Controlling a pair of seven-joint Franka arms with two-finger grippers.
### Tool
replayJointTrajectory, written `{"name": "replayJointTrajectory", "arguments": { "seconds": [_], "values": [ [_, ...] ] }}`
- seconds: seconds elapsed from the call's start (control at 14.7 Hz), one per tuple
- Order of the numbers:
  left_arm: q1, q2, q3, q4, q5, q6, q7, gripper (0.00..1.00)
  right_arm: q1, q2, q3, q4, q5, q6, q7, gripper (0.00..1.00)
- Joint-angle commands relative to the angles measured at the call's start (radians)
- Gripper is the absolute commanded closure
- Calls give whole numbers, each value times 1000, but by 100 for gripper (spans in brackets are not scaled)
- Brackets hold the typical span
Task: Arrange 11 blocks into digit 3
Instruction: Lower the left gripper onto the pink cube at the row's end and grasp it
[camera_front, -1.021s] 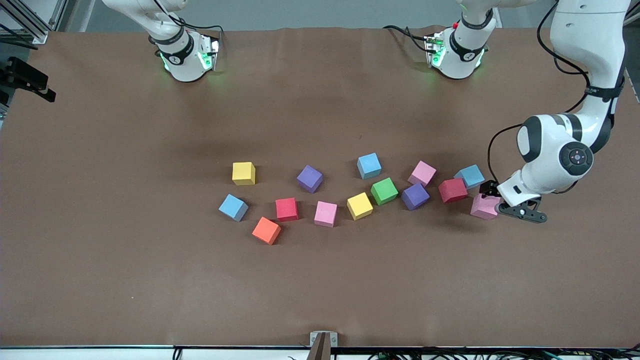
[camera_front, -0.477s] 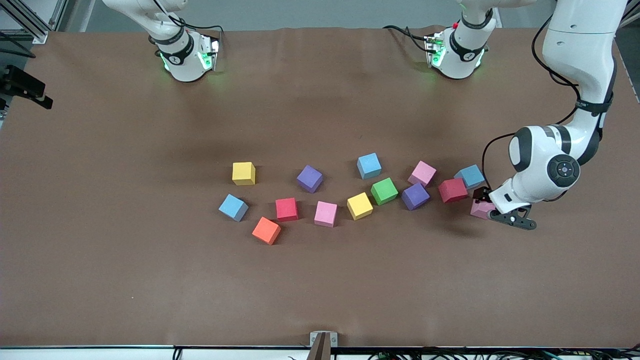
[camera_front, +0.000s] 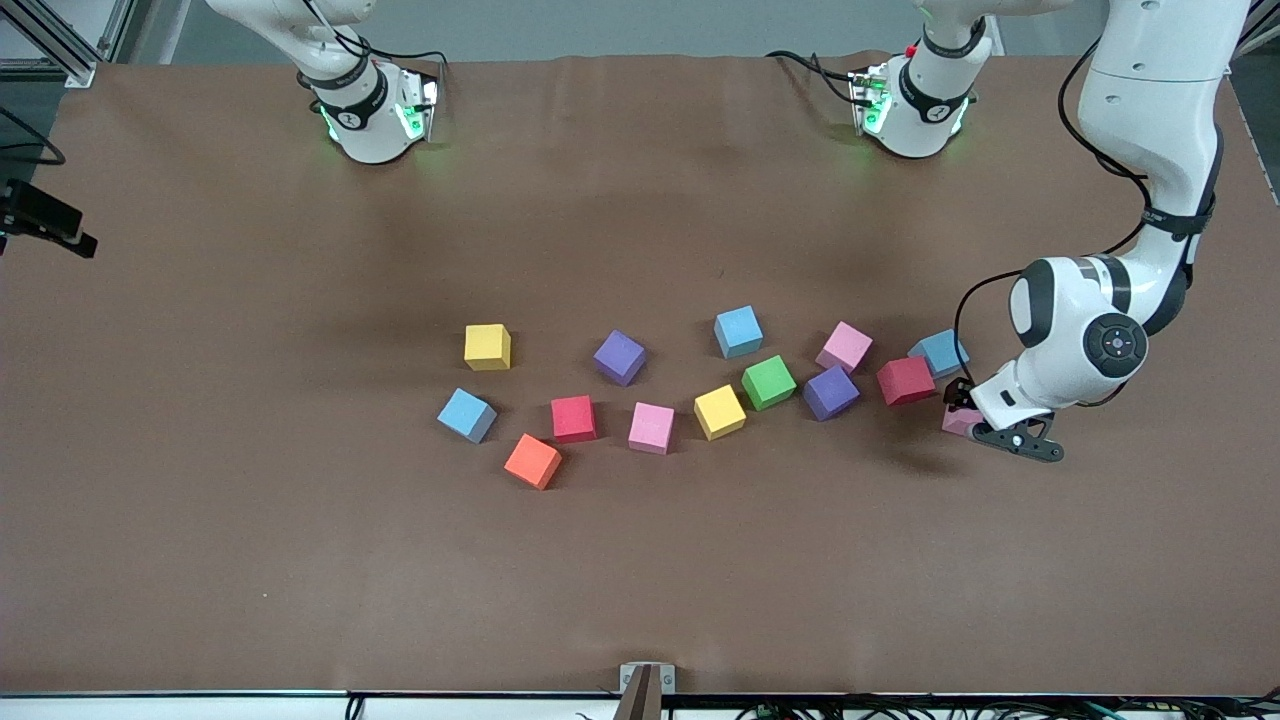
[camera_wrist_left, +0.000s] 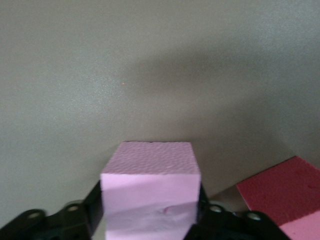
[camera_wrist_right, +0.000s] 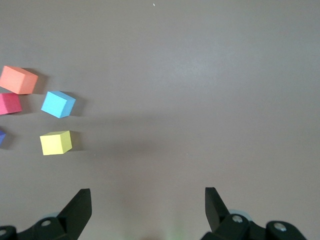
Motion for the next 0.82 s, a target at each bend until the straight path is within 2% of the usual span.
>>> {"name": "replayJointTrajectory", "arguments": {
  "seconds": [0.0,0.07,0.2,0.34,0.54,0.75],
  "values": [
    [1,0,-10,10,6,8,-30,53,-21,86,11,16,-20,16,-7,0],
    [2,-9,-10,10,7,7,-46,57,-24,128,11,16,-28,37,-6,0],
    [8,-76,-16,7,6,-19,-47,58,-27,141,12,7,-25,76,-1,0],
    [7,-167,-25,6,6,-123,-60,58,-15,144,14,1,-16,87,70,0],
    [7,-288,-114,-26,6,-226,-210,58,56,144,17,-28,-12,105,338,0],
    [8,-373,-270,-77,6,-302,-428,58,126,143,20,-54,18,50,633,0]
  ]
}}
